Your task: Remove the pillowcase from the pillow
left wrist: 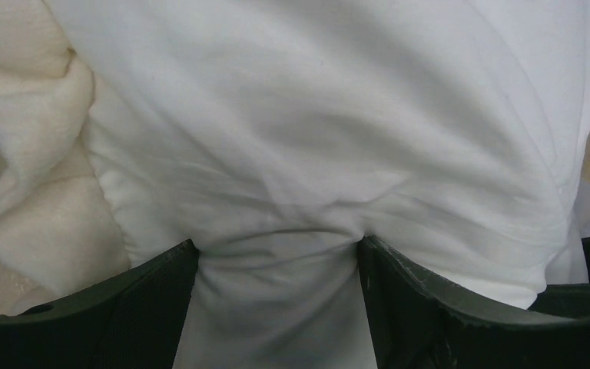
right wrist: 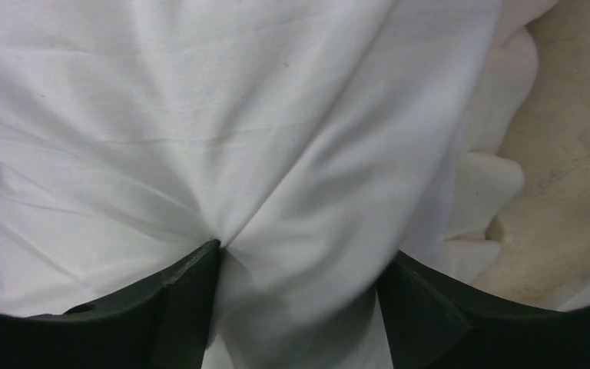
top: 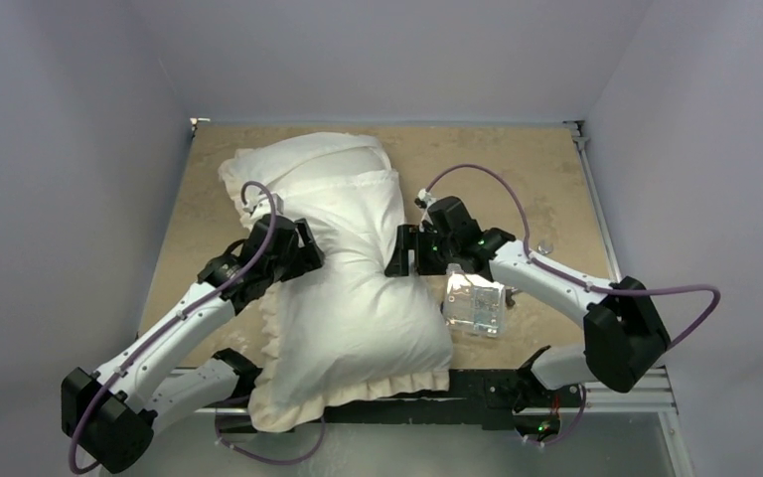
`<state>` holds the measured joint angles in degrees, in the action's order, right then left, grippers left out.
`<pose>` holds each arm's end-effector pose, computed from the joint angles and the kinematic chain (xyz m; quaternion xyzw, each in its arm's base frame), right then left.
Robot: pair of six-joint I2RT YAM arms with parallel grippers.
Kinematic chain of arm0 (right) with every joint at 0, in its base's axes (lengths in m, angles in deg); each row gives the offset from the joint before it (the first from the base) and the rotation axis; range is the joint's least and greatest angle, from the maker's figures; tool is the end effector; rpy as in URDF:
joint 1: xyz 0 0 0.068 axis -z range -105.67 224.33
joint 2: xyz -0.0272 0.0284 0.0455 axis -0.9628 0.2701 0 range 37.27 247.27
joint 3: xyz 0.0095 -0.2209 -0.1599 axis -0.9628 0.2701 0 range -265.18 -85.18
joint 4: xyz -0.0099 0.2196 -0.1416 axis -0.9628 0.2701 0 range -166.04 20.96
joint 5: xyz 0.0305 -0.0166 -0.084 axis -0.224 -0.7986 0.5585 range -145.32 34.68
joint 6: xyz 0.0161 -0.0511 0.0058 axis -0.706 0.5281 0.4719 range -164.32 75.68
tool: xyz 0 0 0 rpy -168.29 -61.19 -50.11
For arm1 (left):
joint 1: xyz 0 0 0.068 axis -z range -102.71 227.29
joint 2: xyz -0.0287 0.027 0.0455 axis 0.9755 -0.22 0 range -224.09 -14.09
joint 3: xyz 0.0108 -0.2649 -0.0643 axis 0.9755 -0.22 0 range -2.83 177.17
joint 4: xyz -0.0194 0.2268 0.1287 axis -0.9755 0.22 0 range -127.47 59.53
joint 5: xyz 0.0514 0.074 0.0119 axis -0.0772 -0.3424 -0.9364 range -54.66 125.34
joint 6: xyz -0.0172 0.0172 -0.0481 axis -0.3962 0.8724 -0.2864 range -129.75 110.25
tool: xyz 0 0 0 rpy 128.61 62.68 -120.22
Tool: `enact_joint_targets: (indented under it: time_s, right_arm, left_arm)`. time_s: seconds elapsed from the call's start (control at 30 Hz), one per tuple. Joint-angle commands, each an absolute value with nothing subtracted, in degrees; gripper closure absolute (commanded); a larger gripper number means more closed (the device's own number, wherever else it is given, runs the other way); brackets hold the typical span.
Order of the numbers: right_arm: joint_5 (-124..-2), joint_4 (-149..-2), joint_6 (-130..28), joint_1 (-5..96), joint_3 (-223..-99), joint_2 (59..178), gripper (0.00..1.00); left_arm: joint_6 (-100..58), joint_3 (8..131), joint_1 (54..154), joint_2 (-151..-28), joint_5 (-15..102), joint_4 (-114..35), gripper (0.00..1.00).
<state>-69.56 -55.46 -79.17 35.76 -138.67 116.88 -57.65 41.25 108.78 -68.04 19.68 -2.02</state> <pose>0.2238 0.1897 0.2403 -0.0756 0.9203 0.3111 0.2246 0.1692 -0.0923 0.2670 -0.1820 0.8996 -0.1436 0.3702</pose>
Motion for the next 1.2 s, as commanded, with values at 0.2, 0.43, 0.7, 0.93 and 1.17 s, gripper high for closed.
enact_joint_targets:
  time_s: [0.2,0.43,0.7,0.93,1.17]
  right_arm:
    - [-79.2,-65.3,-76.5,26.1,-137.3,123.0,1.00]
    - [-80.8,-66.2,-70.1,19.7,-142.5,122.5,1.00]
    - [-79.8,-67.3,-66.0,16.2,-153.4,129.2,1.00]
    - [-74.1,-65.7,-64.7,15.7,-160.5,133.6,0.97]
    - [-68.4,-53.8,-61.3,17.2,-164.6,130.5,0.60]
  left_arm:
    - [-57.4,41.8,106.2,-77.2,21.4,-10.1,0.35]
    - [-50.8,51.8,103.4,-88.2,22.4,-16.2,0.66]
    - [-43.6,72.3,103.2,-105.9,30.8,-20.7,1.00]
    - [-40.7,80.4,101.2,-111.6,28.9,-19.8,1.00]
    - [-40.0,79.2,96.9,-104.9,22.8,-15.5,0.58]
